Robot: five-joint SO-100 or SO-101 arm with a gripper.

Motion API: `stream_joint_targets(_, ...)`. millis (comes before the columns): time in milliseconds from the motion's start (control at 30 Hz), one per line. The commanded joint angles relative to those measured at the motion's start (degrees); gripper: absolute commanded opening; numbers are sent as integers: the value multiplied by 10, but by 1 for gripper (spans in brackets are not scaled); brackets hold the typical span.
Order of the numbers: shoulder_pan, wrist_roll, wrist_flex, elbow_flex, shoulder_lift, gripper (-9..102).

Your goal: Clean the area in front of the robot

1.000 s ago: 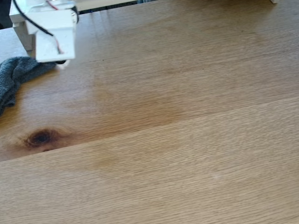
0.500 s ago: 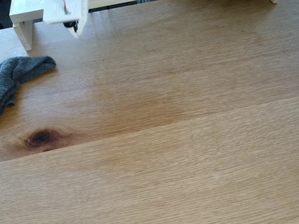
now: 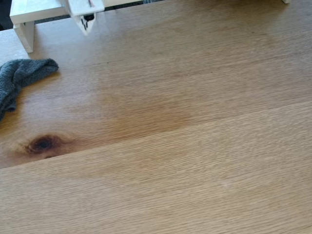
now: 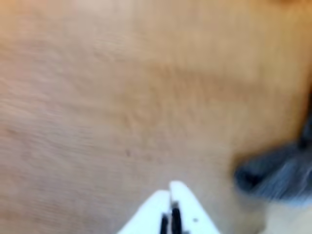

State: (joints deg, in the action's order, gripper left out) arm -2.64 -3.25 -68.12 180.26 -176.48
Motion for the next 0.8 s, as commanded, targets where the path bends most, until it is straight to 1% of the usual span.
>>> stream_joint_targets(0,-4,21,-32,78,-118,0)
stream_joint_targets(133,-12,48,-42,131,-129,0)
stream_joint_targets(767,-16,53,-43,124,-129,0)
